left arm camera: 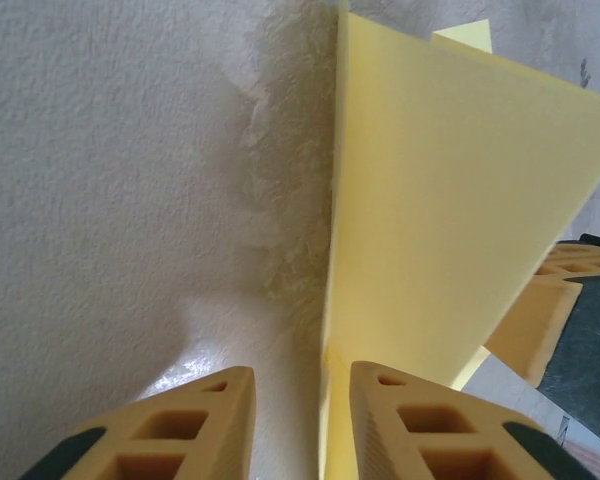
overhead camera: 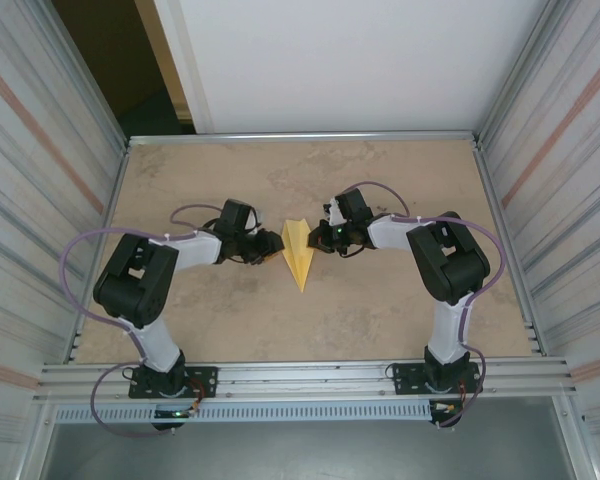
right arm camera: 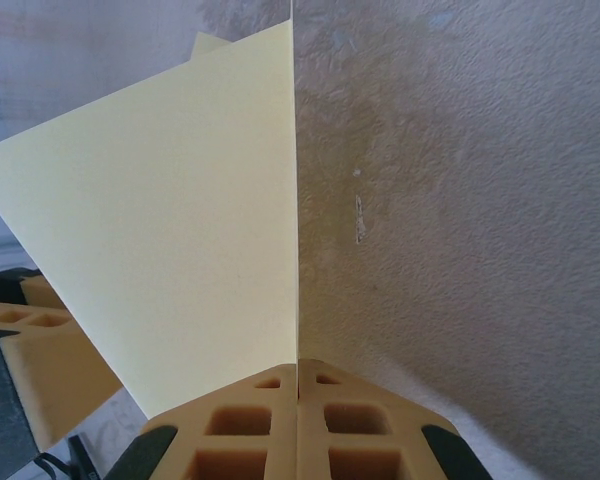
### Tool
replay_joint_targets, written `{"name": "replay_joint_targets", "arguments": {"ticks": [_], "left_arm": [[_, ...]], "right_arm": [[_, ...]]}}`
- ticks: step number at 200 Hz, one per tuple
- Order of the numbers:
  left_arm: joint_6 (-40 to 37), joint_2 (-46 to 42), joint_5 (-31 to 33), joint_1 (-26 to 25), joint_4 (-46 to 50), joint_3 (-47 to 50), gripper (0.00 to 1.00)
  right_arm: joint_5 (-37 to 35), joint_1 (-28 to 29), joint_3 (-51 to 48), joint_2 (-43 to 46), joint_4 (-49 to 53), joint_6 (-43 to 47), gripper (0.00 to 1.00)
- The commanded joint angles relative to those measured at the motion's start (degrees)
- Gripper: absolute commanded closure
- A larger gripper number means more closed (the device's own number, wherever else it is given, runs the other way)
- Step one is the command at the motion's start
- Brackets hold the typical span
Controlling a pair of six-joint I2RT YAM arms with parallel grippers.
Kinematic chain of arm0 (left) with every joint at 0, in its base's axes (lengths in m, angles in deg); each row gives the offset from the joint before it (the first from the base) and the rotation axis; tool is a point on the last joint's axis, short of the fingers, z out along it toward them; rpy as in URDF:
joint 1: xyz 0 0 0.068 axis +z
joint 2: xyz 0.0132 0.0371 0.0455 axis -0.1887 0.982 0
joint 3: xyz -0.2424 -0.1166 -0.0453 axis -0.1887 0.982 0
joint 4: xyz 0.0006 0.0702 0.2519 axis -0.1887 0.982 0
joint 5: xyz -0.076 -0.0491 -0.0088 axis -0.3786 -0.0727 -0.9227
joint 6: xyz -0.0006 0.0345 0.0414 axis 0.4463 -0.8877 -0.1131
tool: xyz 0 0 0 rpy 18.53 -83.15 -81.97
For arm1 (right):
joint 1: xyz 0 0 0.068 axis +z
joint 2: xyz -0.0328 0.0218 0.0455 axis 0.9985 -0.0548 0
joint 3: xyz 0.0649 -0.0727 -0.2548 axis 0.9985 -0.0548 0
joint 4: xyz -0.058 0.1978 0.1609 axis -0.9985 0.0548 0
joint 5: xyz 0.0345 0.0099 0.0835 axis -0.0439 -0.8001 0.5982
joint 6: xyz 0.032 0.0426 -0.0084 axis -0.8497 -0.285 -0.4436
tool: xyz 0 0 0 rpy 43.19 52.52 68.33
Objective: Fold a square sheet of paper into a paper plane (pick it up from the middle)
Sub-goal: Turn over a paper plane at the center of the table.
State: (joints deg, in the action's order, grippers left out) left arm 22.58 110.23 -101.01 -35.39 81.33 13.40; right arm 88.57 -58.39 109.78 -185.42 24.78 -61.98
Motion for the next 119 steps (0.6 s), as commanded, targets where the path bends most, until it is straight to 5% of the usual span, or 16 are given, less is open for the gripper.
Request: {"name": "replay_joint_targets", "arguments": {"ticks": [1,43,91,119], "left_arm": [[-0.75,1.21,-1.98,-0.36,-0.24,-2.18,0.73],[-1.32,3.27,-3.04,-0.35,-0.28,-4.46,0.80],[-2.76,2.45,-1.65,-0.28,1.69,-4.73,0.99],[-3.12,-1.14,0.64,-0.25,1.15,-2.90,1.00]], "right_arm": [[0.47,-0.34,-0.64,0.46,-0.97,-0.82,0.95],[0.80,-0.44,-0.61,1.04,-1.26,-0.95,0.96],[-0.58,-1.30,-2.03,4.02,-1.47,-1.23,0.98],[-2.04,-2.15,-3.51,6.13,-1.61,-1.10,0.99]]}}
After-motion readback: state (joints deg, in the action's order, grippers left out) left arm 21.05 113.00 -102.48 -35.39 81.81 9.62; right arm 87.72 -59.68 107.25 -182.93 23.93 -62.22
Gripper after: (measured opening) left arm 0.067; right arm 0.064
